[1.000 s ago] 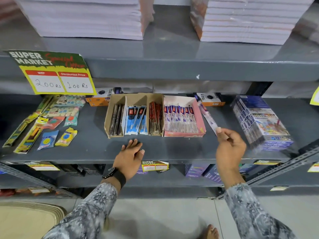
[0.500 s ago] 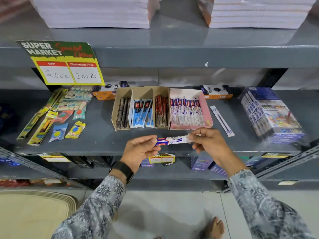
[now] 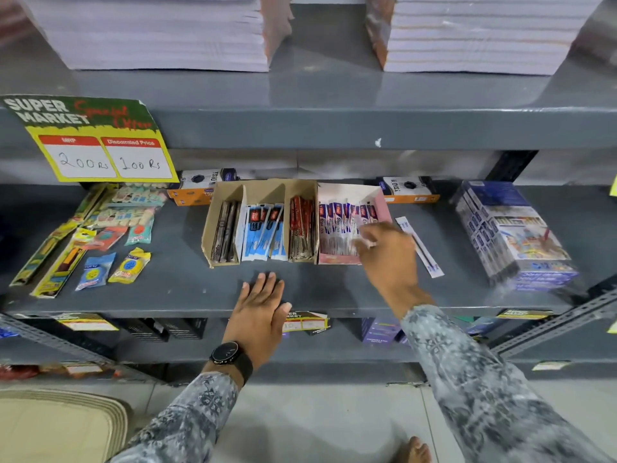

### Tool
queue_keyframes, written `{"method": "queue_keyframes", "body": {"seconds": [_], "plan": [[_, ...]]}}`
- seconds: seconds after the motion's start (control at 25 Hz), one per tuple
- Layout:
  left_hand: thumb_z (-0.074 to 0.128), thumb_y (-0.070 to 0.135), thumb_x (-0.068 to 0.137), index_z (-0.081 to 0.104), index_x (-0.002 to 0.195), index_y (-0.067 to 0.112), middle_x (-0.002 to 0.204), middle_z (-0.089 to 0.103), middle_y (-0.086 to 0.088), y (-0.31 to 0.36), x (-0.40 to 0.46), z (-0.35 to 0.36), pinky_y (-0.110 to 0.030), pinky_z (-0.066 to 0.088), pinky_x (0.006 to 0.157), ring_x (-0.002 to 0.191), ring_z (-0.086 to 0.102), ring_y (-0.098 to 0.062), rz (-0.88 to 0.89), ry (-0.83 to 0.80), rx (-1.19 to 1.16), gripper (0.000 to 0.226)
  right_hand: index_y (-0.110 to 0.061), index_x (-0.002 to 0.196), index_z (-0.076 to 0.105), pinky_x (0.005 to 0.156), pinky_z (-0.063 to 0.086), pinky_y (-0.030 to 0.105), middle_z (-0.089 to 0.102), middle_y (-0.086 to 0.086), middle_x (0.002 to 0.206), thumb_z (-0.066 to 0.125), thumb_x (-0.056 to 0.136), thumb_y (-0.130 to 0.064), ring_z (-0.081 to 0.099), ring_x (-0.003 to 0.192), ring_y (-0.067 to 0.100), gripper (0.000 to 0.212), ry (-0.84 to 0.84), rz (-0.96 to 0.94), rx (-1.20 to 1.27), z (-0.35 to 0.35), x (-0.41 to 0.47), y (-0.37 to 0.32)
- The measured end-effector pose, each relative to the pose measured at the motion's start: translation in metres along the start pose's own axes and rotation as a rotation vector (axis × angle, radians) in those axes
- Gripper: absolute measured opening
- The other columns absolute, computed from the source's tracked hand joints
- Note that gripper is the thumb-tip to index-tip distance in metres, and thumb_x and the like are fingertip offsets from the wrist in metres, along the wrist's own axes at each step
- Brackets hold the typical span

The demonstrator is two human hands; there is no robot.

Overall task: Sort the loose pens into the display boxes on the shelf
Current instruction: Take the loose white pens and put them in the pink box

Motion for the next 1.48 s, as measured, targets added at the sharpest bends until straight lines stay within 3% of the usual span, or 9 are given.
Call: {"method": "queue_keyframes", "body": {"seconds": [0.08, 0.28, 0.4, 0.6, 0.8, 0.96, 1.16, 1.32, 1.48], "plan": [[0.026, 0.039, 0.105, 0.028, 0.155, 0.016, 0.167, 0.019, -0.003, 0.004, 0.003, 0.005, -0.038, -0.005, 0.126, 0.155, 0.004, -0.017, -0.012, -0.019, 0.010, 0.055, -0.011, 0.091, 0.079, 0.079, 0.061, 0.039, 0.079, 0.012, 0.096, 0.070, 0.087, -0.016, 0.075, 0.080, 0.034, 0.011, -0.144, -0.032, -0.079, 0.015, -0.010, 0.007], [0.026, 0.037, 0.105, 0.027, 0.155, 0.015, 0.167, 0.018, -0.003, 0.005, 0.002, 0.003, -0.038, -0.004, 0.126, 0.155, 0.005, -0.017, -0.024, -0.035, 0.025, 0.055, -0.013, 0.097, 0.077, 0.072, 0.059, 0.041, 0.075, 0.015, 0.095, 0.062, 0.088, -0.014, 0.070, 0.080, 0.039, 0.017, 0.234, 0.259, -0.072, -0.021, -0.040, 0.073], [0.023, 0.038, 0.105, 0.026, 0.155, 0.014, 0.167, 0.018, -0.003, 0.000, 0.002, -0.001, -0.038, -0.004, 0.126, 0.155, 0.004, -0.017, -0.038, -0.042, 0.043, 0.056, -0.002, 0.113, 0.071, 0.088, 0.051, 0.052, 0.063, 0.026, 0.115, 0.065, 0.095, -0.030, 0.061, 0.105, 0.048, 0.034, 0.077, 0.602, -0.198, -0.020, -0.041, 0.130], [0.005, 0.049, 0.094, 0.031, 0.154, 0.011, 0.165, 0.023, -0.006, 0.005, 0.001, -0.002, -0.038, -0.004, 0.125, 0.155, 0.010, -0.020, -0.028, -0.021, 0.033, 0.075, -0.015, 0.103, 0.081, 0.087, 0.055, 0.045, 0.072, 0.021, 0.111, 0.074, 0.087, -0.035, 0.067, 0.102, 0.043, 0.027, 0.002, 0.706, -0.146, -0.018, -0.032, 0.157], [0.031, 0.036, 0.105, 0.033, 0.153, 0.013, 0.165, 0.023, -0.004, 0.007, 0.003, -0.006, -0.038, -0.002, 0.126, 0.155, 0.009, -0.018, -0.049, -0.050, -0.040, 0.053, -0.020, 0.076, 0.078, 0.064, 0.052, 0.035, 0.075, 0.006, 0.072, 0.081, 0.083, -0.019, 0.070, 0.060, 0.014, 0.008, 0.345, 0.903, 0.577, -0.029, -0.041, 0.149], [0.056, 0.035, 0.099, 0.065, 0.129, 0.013, 0.136, 0.064, -0.007, -0.003, 0.002, -0.034, -0.041, 0.034, 0.119, 0.129, 0.057, -0.011, -0.341, -0.004, -0.760, 0.038, -0.023, 0.075, 0.082, 0.048, 0.048, 0.024, 0.071, -0.004, 0.063, 0.082, 0.078, -0.010, 0.055, 0.047, 0.010, 0.013, 0.020, 0.512, 0.972, -0.016, -0.044, 0.073], [0.039, 0.072, 0.091, 0.070, 0.117, 0.015, 0.111, 0.077, -0.013, -0.014, -0.012, -0.033, -0.044, 0.056, 0.089, 0.104, 0.074, -0.025, -0.625, -0.257, -1.446, 0.071, -0.009, 0.080, 0.083, 0.069, 0.055, 0.021, 0.072, 0.004, 0.083, 0.079, 0.076, 0.006, 0.068, 0.069, 0.018, 0.015, 0.053, -0.344, 0.222, -0.001, -0.074, -0.021], [0.077, 0.033, 0.080, 0.067, 0.124, 0.008, 0.113, 0.076, -0.015, -0.014, -0.018, -0.026, -0.033, 0.062, 0.077, 0.106, 0.073, -0.027, -0.556, -0.280, -1.499, 0.052, -0.004, 0.078, 0.081, 0.066, 0.059, 0.038, 0.072, 0.010, 0.084, 0.079, 0.076, 0.011, 0.069, 0.074, 0.028, 0.015, 0.182, -0.405, 0.095, 0.012, -0.094, -0.024], [0.075, -0.005, 0.078, 0.069, 0.119, 0.006, 0.106, 0.078, -0.015, -0.020, -0.015, -0.025, -0.030, 0.062, 0.077, 0.102, 0.074, -0.029, -0.525, -0.184, -1.421, 0.043, -0.006, 0.090, 0.082, 0.075, 0.060, 0.030, 0.071, 0.010, 0.102, 0.075, 0.074, 0.012, 0.070, 0.085, 0.020, 0.025, 0.047, -0.289, 0.210, 0.023, -0.096, -0.008]]}}
Point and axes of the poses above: each hand's wrist, its own x-axis towards the middle knuckle, its own z-axis out of the palm, y = z × x, the point moved 6 cm from there along x, towards the middle knuckle
